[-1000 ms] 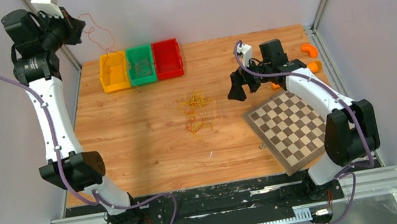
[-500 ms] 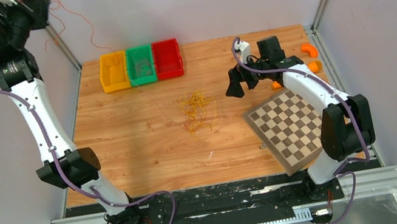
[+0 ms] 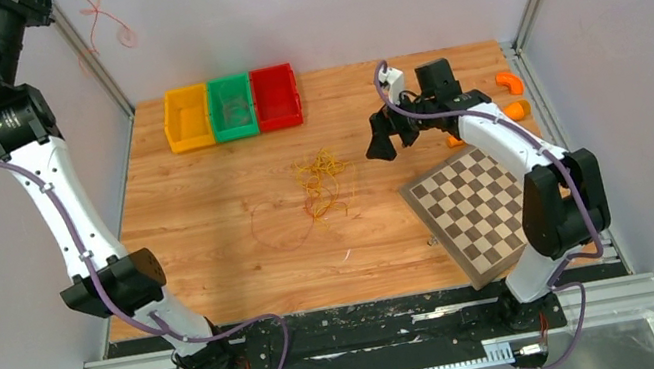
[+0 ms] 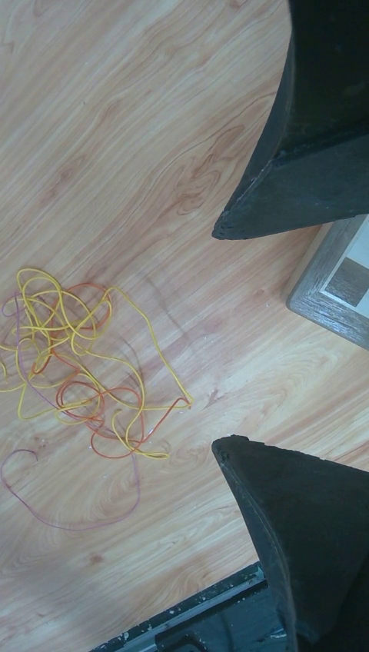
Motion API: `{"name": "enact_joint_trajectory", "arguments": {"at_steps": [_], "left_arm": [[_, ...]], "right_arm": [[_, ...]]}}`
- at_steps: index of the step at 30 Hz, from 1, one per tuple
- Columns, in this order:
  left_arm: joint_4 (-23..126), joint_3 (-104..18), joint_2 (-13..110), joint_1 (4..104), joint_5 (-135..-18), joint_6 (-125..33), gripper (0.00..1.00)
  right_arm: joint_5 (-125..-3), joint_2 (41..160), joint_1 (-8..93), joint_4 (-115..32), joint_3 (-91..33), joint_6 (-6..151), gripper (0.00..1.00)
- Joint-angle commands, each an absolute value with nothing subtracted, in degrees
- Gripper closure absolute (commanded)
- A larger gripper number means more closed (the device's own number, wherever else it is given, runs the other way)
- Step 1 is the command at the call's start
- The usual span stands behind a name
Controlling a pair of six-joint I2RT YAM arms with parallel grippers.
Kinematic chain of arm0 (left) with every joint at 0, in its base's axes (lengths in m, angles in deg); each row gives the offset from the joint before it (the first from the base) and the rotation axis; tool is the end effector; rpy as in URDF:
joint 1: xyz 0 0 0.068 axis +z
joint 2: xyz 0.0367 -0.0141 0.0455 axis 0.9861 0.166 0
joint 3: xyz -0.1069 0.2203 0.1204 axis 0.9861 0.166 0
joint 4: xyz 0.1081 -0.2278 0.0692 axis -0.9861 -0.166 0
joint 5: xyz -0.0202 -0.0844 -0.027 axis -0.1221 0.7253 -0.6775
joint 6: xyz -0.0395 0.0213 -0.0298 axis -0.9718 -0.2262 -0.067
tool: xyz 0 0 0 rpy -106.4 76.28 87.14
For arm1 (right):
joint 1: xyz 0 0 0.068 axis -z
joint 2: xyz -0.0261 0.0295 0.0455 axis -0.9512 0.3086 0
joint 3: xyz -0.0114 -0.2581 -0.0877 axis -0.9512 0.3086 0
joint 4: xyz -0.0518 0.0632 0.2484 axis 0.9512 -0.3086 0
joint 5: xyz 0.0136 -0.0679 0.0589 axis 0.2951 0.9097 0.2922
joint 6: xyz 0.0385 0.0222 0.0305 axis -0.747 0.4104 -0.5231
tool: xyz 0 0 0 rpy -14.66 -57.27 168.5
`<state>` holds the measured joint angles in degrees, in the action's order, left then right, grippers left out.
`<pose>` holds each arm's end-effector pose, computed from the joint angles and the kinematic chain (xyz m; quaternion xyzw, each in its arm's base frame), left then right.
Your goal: Untangle the cables
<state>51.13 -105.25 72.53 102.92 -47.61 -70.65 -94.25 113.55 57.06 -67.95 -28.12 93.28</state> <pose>0.2977 0.0998 0.6240 0.0373 0.5114 -0.2464 0.8224 0.3430 0.1141 0.2787 -0.3358 0.8214 0.3004 0.3496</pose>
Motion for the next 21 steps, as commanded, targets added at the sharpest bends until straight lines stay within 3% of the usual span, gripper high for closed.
{"name": "enact_joint_trajectory", "arguments": {"at_steps": [1, 9, 21], "left_arm": [[49.96, -100.80, 72.54, 103.51, -48.41, -72.27, 1.00], [58.54, -81.29, 72.00, 103.47, -47.82, -71.03, 1.00], [59.77, -82.50, 87.39, 102.99, -50.61, -74.70, 1.00]], "right_arm": [[-94.83, 114.88, 56.39, -65.85, -31.25, 93.96, 0.03], [-94.22, 116.07, 56.21, -65.92, -32.00, 94.04, 0.03], [-91.61, 116.03, 56.21, -65.94, -31.56, 94.46, 0.03]]}}
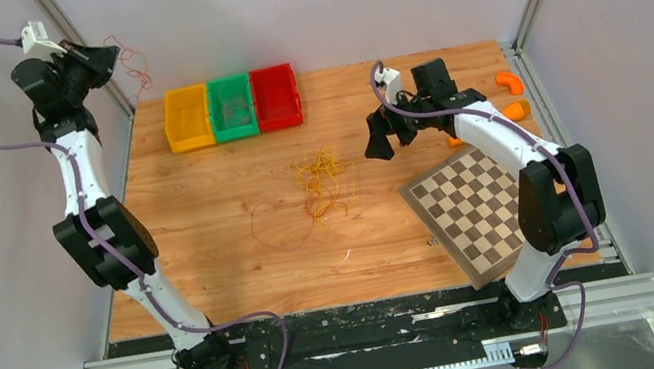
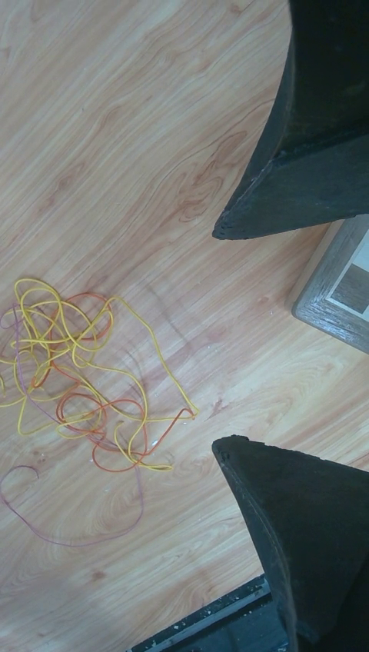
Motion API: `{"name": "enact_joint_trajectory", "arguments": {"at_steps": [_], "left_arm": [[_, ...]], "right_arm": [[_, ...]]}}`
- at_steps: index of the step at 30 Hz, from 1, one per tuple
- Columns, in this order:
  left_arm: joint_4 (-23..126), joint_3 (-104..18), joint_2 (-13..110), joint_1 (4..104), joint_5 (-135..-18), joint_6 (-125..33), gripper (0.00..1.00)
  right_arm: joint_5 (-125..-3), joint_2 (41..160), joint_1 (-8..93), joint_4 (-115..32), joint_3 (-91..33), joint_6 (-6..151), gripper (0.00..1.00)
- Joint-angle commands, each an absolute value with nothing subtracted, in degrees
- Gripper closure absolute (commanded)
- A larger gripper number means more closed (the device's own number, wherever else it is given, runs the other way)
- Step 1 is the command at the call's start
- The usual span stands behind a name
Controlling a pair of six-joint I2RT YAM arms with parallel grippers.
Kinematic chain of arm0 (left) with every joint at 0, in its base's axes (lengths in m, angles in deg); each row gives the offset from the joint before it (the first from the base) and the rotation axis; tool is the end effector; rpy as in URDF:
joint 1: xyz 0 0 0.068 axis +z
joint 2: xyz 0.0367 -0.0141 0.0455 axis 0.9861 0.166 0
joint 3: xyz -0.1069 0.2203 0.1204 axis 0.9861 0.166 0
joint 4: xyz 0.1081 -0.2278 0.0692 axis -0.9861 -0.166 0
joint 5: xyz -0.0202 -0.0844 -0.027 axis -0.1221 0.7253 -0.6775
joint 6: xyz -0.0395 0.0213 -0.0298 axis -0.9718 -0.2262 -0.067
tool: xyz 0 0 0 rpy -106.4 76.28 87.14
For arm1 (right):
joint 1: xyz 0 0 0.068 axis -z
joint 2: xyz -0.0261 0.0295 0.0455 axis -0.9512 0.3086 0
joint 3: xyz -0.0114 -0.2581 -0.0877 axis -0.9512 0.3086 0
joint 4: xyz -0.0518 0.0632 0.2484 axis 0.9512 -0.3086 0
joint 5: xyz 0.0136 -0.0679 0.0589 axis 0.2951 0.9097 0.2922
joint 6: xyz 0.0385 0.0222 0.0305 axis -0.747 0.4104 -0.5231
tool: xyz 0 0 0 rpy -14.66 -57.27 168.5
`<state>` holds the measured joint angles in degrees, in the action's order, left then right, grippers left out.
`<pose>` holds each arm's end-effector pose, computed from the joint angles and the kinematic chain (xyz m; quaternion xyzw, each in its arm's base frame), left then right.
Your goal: Untangle the cables
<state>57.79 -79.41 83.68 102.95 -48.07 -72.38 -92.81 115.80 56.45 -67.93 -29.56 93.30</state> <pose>0.4357 0.1574 0.4223 -0.1189 0.6654 -0.3056 0.6706 0.3509 0.1196 0.2728 -0.3357 0.8271 0.2918 0.3436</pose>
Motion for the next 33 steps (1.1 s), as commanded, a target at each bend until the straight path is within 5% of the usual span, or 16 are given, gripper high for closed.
{"name": "enact_joint_trajectory", "arguments": {"at_steps": [1, 33], "left_arm": [[59.79, -82.76, 88.36, 102.74, -50.73, -74.41, 1.00], [63.26, -88.91, 97.90, 98.55, -51.17, -81.48, 1.00]], "right_arm": [[-91.39, 116.06, 56.25, -65.93, -31.38, 94.58, 0.03], [-87.13, 119.43, 56.22, -66.17, -33.92, 95.83, 0.01]]}}
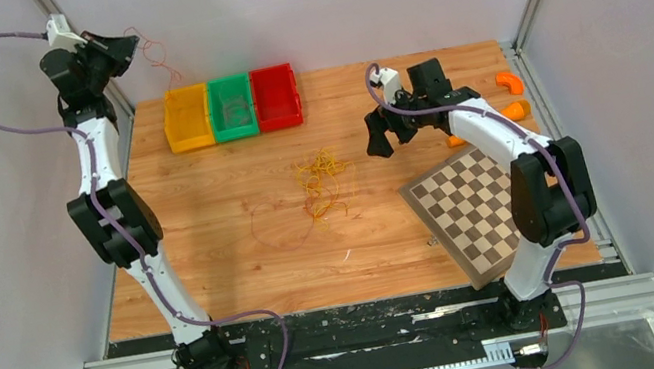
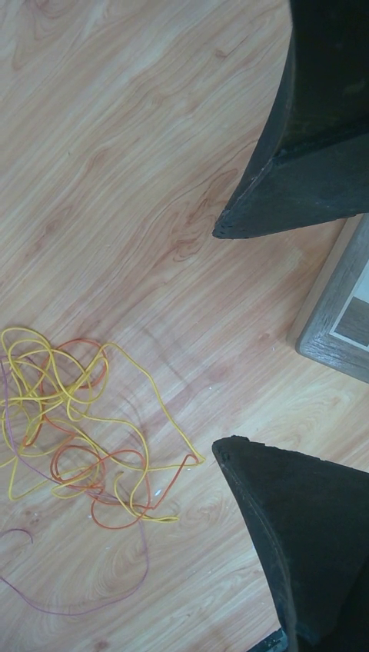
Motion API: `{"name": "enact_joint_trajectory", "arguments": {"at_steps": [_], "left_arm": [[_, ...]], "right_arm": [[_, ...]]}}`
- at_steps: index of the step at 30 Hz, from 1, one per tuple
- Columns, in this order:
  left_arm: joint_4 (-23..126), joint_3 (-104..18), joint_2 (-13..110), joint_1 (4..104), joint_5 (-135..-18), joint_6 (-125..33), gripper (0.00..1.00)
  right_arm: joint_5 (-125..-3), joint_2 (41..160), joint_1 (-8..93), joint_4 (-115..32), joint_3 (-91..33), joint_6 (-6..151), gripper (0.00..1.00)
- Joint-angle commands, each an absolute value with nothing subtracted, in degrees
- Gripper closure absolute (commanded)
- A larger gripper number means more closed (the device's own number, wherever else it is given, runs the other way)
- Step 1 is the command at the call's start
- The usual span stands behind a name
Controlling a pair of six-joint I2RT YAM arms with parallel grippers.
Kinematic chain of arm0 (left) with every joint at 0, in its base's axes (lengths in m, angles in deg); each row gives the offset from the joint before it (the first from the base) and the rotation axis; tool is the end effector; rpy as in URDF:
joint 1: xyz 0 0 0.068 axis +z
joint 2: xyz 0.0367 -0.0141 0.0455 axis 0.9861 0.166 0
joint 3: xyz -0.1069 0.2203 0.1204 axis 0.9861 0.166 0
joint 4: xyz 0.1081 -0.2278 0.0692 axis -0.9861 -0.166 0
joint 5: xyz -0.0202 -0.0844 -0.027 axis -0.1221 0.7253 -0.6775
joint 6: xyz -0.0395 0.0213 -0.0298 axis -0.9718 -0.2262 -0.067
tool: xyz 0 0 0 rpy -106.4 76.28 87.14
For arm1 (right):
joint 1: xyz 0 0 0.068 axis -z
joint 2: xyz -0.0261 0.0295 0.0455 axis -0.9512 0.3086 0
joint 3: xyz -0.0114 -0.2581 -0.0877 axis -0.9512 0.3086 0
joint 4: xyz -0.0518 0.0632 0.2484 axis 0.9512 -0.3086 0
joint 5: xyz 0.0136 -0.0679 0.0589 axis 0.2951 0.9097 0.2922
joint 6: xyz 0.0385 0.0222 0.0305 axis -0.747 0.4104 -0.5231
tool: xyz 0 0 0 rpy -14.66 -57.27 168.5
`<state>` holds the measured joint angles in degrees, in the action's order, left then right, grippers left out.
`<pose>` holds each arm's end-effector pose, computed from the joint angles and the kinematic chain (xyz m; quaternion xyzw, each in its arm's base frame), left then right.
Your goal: Untangle the cables
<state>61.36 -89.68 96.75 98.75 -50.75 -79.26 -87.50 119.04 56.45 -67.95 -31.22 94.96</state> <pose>0.4992 0.1440 0.3840 -0.1474 0.6543 -0.3552 0.6511 0.3641 0.1204 0.2605 -0.3334 0.8440 0.2468 0.3400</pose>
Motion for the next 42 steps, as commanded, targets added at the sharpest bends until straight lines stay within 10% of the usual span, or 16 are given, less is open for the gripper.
{"name": "enact_joint_trajectory", "arguments": {"at_steps": [1, 25, 42], "left_arm": [[63.33, -88.56, 98.46, 98.51, -51.19, -81.07, 1.00], [56.45, -90.59, 92.97, 98.65, -55.62, -68.78, 1.00], [66.03, -89.36, 95.63, 97.66, -51.21, -87.65, 1.00]], "right_arm": [[-87.16, 119.52, 56.22, -66.20, -34.03, 95.75, 0.01], [-86.76, 120.06, 56.30, -66.73, -34.81, 96.51, 0.01], [-86.74, 118.73, 56.21, -66.70, -33.32, 96.50, 0.01]]}}
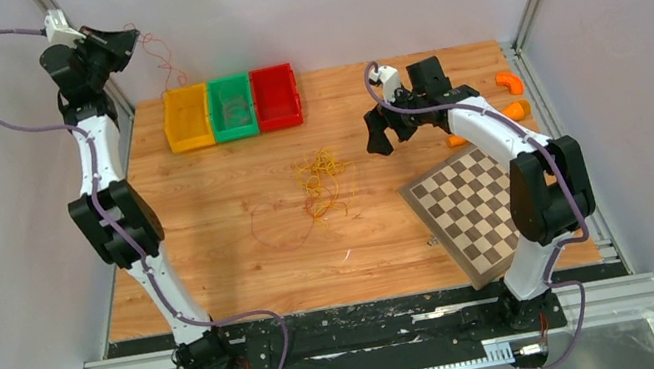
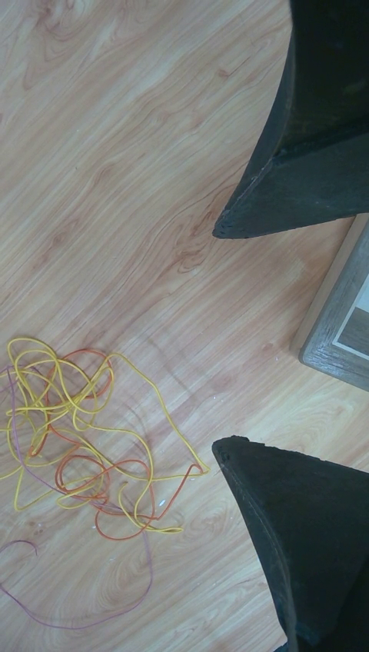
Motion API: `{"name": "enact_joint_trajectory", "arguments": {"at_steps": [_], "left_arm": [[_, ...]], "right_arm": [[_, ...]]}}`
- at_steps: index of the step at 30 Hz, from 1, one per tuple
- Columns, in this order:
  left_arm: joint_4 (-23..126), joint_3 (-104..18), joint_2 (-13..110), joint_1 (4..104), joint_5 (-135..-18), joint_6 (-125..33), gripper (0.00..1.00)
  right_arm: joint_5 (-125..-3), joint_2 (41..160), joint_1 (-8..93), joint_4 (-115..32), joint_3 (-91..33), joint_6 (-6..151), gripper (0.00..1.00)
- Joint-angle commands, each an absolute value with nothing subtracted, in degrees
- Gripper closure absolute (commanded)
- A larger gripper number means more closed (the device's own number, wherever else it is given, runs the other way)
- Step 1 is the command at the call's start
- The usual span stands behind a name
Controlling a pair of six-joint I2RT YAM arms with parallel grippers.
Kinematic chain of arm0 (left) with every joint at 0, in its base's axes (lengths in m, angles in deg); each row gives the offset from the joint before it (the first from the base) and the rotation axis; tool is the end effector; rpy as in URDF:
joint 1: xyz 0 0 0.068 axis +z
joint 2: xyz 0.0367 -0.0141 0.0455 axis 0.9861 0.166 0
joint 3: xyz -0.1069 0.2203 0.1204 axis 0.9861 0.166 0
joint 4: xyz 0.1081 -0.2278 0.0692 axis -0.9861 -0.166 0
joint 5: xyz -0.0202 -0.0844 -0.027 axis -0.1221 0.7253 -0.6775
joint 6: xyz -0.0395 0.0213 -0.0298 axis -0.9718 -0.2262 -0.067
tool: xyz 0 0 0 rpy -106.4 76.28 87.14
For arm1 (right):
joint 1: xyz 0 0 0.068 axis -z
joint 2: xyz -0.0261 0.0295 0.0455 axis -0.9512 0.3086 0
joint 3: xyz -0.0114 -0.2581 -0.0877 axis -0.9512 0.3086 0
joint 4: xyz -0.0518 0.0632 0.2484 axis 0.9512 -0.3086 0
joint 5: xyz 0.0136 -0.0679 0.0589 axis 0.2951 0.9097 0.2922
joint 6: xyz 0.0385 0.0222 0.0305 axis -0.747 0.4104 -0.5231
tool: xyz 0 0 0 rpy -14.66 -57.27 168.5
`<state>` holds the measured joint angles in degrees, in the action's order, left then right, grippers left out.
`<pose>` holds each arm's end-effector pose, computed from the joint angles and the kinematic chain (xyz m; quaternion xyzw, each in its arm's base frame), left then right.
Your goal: Untangle the cables
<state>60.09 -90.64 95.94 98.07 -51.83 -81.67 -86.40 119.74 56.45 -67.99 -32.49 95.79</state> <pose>0.4967 0.1374 0.3947 -0.1616 0.6477 -0.3672 0.6477 0.3686 0.1210 0.2628 -0.3376 0.8429 0.2352 0.3467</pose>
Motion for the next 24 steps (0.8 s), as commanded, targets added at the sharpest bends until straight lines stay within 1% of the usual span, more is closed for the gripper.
{"name": "enact_joint_trajectory", "arguments": {"at_steps": [1, 5, 9, 14, 19, 24], "left_arm": [[66.74, -88.96, 96.07, 97.36, -50.94, -88.94, 1.00], [68.24, -85.64, 96.85, 96.59, -50.60, -90.76, 1.00], [66.96, -83.01, 97.69, 96.72, -51.81, -88.39, 1.00], [64.17, -83.67, 100.60, 97.21, -53.29, -81.03, 1.00], [58.35, -85.43, 102.98, 97.23, -55.63, -73.34, 1.00], [51.62, -85.58, 103.25, 97.22, -62.22, -64.81, 1.00]], "right_arm": [[-86.68, 118.74, 56.20, -66.70, -33.18, 96.51, 0.01], [-86.40, 118.73, 56.27, -66.73, -33.11, 96.45, 0.01], [-86.09, 118.72, 56.23, -66.69, -33.22, 96.49, 0.01], [-86.02, 119.01, 56.22, -66.82, -33.42, 96.46, 0.01], [-85.98, 119.55, 56.25, -67.01, -34.18, 96.46, 0.01], [-85.97, 119.85, 56.29, -67.07, -34.33, 96.48, 0.01]]}}
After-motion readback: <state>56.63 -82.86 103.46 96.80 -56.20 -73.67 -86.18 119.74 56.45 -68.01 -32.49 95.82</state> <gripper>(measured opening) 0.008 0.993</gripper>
